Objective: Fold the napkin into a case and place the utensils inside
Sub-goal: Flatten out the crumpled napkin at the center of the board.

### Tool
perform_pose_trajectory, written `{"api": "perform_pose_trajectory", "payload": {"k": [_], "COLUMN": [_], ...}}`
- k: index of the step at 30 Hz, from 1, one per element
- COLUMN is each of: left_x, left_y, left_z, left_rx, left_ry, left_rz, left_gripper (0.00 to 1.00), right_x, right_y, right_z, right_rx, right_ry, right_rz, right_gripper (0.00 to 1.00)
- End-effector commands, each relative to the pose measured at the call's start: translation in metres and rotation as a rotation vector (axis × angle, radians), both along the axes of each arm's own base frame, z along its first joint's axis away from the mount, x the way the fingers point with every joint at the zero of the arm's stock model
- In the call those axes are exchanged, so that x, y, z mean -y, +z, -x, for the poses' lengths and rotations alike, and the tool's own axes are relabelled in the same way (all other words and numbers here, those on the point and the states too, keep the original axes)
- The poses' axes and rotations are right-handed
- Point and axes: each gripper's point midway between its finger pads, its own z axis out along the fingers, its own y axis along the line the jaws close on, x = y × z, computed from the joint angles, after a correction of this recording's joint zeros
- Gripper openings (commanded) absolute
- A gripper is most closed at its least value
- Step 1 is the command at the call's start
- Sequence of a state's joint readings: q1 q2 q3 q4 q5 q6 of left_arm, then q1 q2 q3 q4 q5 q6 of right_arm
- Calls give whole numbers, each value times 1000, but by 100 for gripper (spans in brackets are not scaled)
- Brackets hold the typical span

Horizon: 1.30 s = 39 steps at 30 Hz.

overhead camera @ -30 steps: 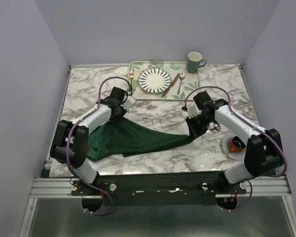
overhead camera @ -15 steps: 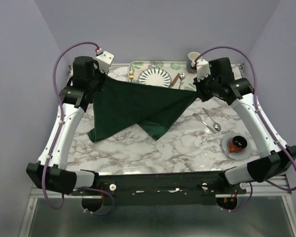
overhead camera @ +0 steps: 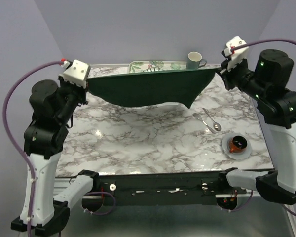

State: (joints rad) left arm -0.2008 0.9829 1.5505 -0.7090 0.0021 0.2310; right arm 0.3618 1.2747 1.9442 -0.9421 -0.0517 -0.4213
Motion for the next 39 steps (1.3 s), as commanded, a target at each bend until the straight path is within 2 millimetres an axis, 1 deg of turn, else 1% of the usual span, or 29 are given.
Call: {"api": "perform_pose_trajectory", "payload": {"k": [1,2,3,5,6,9,11,14,15,16,17,19,20,21,23,24,25,26,27,28,29,30,31,32,33,35,36,38,39], "left_x": [2,5,5,4,2,-6,-14,-38,-49,-53,-54,-45,-42,-38,-27,-17,-10,4,16,25,44,59,73,86,117,146,177,204,218], "left_y": [18,18,19,24,26,33,38,40,38,37,36,31,25,20,11,-5,-11,-12,-34,-41,-45,-69,-79,-90,-114,-134,-157,-172,-190], "left_z": [63,71,84,94,100,100,97,81,68,61,54,31,20,0,-24,-49,-61,-71,-95,-106,-114,-133,-140,-146,-152,-155,-152,-150,-152], "left_rx": [67,73,87,107,115,116,119,109,94,88,83,67,52,36,5,-43,-65,-75,-136,-157,-165,-218,-231,-248,-293,-320,-358,-373,-403], "left_ry": [-86,-111,-126,-127,-119,-67,-15,143,217,246,254,226,223,220,188,158,132,69,41,21,-18,-40,-70,-96,-164,-219,-285,-343,-366], "left_rz": [25,26,33,45,57,71,89,79,67,58,46,33,27,21,20,5,9,24,17,7,-10,-39,-71,-91,-121,-163,-194,-213,-224], "left_gripper": [0,0,0,0,0,0,0,0,0,0,0,0,0,0,0,0,0,0,0,0,0,0,0,0,0,0,0,0,0], "right_x": [14,14,12,8,2,-12,-19,-31,-36,-39,-44,-48,-51,-55,-59,-63,-64,-65,-64,-61,-57,-53,-50,-46,-43,-40,-41,-40,-42], "right_y": [18,20,20,21,18,14,11,3,0,-3,-8,-18,-25,-42,-66,-78,-105,-117,-129,-139,-169,-183,-194,-222,-233,-253,-269,-278,-287], "right_z": [56,64,80,95,107,126,128,128,128,125,118,106,98,87,77,73,72,70,66,65,66,63,65,73,75,87,98,109,118], "right_rx": [61,67,63,62,41,-14,-50,-116,-144,-174,-207,-257,-291,-351,-442,-482,-558,-581,-592,-602,-670,-695,-727,-803,-828,-874,-927,-957,-998], "right_ry": [73,89,132,179,232,321,358,405,424,423,425,400,391,379,357,366,356,348,334,318,291,267,254,237,231,231,243,261,281], "right_rz": [42,37,30,14,-6,-59,-78,-112,-124,-140,-147,-168,-170,-165,-169,-173,-164,-163,-158,-149,-131,-125,-129,-122,-128,-125,-129,-131,-142], "right_gripper": [0,1,1,1,1,0,1,0,0,1,1,0,1,0,0,1,0,1,1,1,0,1,1,1,1,1,0,1,1]}}
